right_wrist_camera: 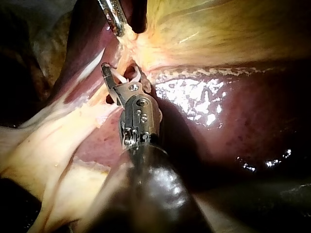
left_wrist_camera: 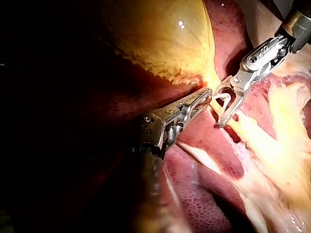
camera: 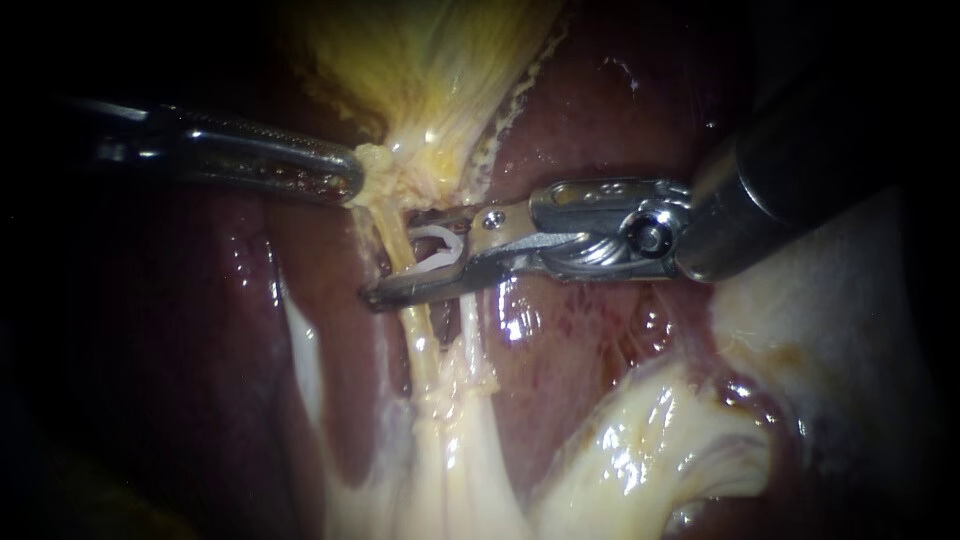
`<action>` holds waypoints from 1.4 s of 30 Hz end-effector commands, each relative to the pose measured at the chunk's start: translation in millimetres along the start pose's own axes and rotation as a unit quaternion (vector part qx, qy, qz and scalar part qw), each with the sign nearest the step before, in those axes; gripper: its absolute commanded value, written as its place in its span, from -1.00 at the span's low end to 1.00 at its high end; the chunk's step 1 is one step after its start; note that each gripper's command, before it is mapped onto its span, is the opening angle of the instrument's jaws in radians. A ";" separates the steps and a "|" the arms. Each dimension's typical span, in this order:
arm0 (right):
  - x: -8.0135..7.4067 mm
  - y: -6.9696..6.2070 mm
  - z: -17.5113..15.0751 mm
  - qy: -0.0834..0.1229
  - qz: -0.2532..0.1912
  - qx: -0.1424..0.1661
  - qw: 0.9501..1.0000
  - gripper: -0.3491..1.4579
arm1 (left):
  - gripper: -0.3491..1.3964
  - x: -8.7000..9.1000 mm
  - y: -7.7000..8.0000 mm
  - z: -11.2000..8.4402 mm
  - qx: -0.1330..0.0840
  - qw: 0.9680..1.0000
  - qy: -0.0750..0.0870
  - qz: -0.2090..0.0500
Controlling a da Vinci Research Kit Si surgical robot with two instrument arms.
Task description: Clipping first clip left tube
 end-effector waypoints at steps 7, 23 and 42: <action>0.0 -1.7 -0.6 0.019 -0.004 0.085 0.996 -0.11 | -1.00 0.1 0.0 0.0 0.000 1.000 0.001 0.000; 1.4 -3.2 -1.0 0.091 0.057 0.217 0.970 -0.16 | -1.00 0.1 0.0 -0.1 0.000 1.000 0.001 0.000; 1.3 -3.8 -1.7 0.106 0.100 0.266 0.953 -0.13 | -1.00 0.1 0.0 -0.1 0.000 1.000 0.001 0.000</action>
